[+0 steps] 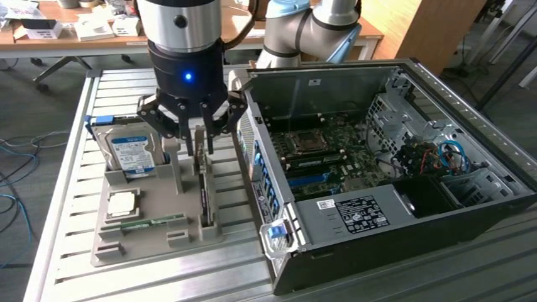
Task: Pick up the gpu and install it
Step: 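Pick up the gpu and move the gpu toward the slot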
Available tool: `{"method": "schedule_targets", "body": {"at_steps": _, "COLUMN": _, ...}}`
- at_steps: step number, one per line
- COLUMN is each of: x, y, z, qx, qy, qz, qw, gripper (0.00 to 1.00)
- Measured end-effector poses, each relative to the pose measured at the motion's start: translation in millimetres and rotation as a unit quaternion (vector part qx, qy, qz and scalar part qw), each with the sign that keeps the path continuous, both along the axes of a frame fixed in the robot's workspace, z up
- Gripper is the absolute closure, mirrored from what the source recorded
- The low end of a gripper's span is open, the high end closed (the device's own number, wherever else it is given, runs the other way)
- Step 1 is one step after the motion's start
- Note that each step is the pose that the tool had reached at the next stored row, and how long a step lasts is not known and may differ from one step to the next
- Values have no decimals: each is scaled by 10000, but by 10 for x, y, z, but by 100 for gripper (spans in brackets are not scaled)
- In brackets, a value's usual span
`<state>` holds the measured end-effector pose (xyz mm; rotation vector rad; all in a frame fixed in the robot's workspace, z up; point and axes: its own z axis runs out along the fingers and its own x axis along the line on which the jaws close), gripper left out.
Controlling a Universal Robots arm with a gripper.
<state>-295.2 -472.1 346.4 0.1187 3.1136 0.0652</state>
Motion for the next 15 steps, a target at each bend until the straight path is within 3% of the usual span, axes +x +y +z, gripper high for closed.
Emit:
{"method": "schedule_targets", "body": {"at_steps": 12, "x": 0, "y": 0, "z": -220, "qx": 0, "qy": 0, "qz": 0, "qw": 10000, "gripper": 64}}
{"method": "schedule_targets", "body": {"at_steps": 15, "x": 0, "y": 0, "z": -237, "qx": 0, "qy": 0, "qz": 0, "qw": 10000, "gripper": 64}}
